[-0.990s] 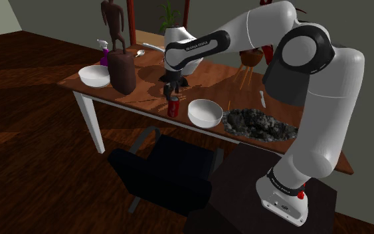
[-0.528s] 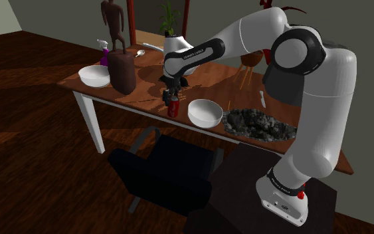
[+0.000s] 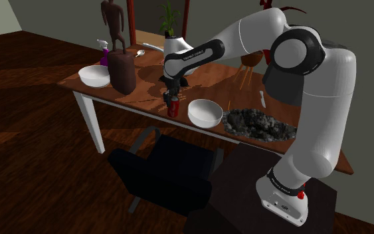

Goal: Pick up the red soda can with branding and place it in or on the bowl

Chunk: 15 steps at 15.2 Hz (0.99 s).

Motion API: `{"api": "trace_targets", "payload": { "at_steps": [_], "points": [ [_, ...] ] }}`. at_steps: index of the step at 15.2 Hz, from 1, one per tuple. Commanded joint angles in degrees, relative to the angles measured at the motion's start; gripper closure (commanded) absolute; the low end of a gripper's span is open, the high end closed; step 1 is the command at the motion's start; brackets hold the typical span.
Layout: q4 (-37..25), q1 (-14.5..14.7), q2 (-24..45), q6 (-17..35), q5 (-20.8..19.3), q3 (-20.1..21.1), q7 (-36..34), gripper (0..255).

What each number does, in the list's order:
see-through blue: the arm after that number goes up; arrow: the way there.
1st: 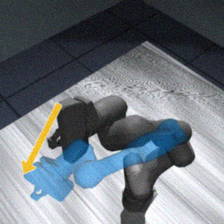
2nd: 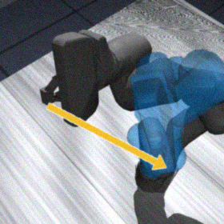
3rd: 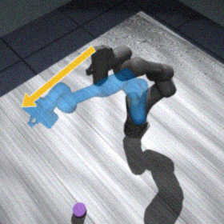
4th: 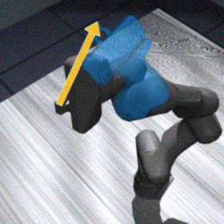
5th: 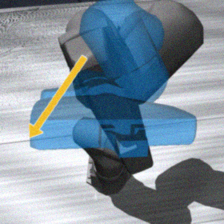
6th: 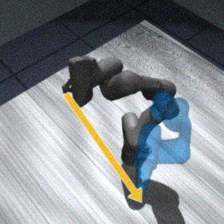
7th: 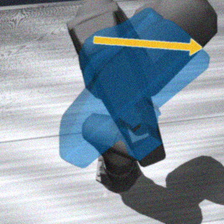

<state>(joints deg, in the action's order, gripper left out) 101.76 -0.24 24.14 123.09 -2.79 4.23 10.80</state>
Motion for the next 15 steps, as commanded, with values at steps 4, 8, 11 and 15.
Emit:
{"api": "trace_targets", "payload": {
  "at_steps": [4, 8, 11, 15],
  "points": [
    [0.0, 0.0, 0.0, 0.0, 0.0, 0.0, 0.0, 255],
    [0.1, 0.0, 0.0, 0.0, 0.0, 0.0, 0.0, 255],
    [-0.5, 0.0, -0.7, -1.2, 0.1, 0.0, 0.1, 255],
    [-1.6, -0.1, -2.1, -3.8, 0.2, 0.1, 0.2, 255]
  ]
}}
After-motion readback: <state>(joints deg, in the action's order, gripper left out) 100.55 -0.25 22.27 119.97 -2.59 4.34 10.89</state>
